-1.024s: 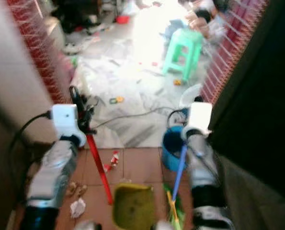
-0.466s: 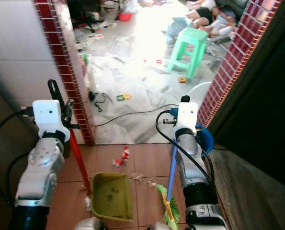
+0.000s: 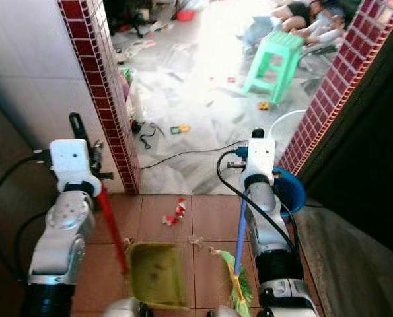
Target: Sweep floor
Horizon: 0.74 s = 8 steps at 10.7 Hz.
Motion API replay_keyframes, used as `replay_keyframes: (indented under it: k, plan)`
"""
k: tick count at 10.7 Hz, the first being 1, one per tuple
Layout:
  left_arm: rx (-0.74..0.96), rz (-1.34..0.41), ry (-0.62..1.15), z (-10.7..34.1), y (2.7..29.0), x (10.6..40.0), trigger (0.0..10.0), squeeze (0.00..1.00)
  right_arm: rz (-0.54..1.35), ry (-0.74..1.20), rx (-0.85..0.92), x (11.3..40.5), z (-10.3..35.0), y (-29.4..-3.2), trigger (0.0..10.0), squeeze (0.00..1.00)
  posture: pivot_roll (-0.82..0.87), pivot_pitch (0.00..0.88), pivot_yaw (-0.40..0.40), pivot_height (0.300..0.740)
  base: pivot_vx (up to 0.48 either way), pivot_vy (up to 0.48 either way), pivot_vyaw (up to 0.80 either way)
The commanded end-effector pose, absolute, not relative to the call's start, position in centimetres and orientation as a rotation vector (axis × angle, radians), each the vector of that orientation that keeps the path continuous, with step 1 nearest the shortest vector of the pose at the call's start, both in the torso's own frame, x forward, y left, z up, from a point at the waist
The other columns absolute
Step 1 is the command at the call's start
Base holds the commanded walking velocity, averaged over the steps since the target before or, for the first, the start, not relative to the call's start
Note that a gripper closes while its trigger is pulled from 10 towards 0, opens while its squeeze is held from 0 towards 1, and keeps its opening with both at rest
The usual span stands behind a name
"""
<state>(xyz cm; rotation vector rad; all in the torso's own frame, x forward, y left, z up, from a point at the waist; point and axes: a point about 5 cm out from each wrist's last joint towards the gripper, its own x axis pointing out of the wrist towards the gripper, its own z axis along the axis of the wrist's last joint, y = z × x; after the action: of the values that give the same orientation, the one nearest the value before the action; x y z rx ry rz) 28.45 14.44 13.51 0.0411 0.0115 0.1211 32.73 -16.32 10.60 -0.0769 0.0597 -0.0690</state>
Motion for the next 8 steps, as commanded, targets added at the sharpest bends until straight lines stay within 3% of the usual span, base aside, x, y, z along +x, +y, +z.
replay_keyframes:
  k: [1,4,8]
  plan:
    - [0.082,0.140,-0.058,14.8,14.4,28.7,10.0,0.00,-0.062,0.023,-0.090,33.1,11.4,-16.2,10.0,0.00,0.00,0.000,-0.030,0.740,0.000,0.000,0.00]
    - [0.178,0.232,-0.054,13.5,14.3,30.0,10.0,0.00,-0.054,-0.004,-0.098,33.3,12.0,-16.2,10.0,0.00,-0.01,0.000,-0.035,0.740,0.000,0.000,0.00]
    - [0.181,0.348,-0.012,10.8,13.3,32.3,10.0,0.00,-0.045,-0.049,-0.143,33.3,13.2,-16.6,10.0,0.00,-0.07,0.000,-0.048,0.740,0.000,0.000,0.00]
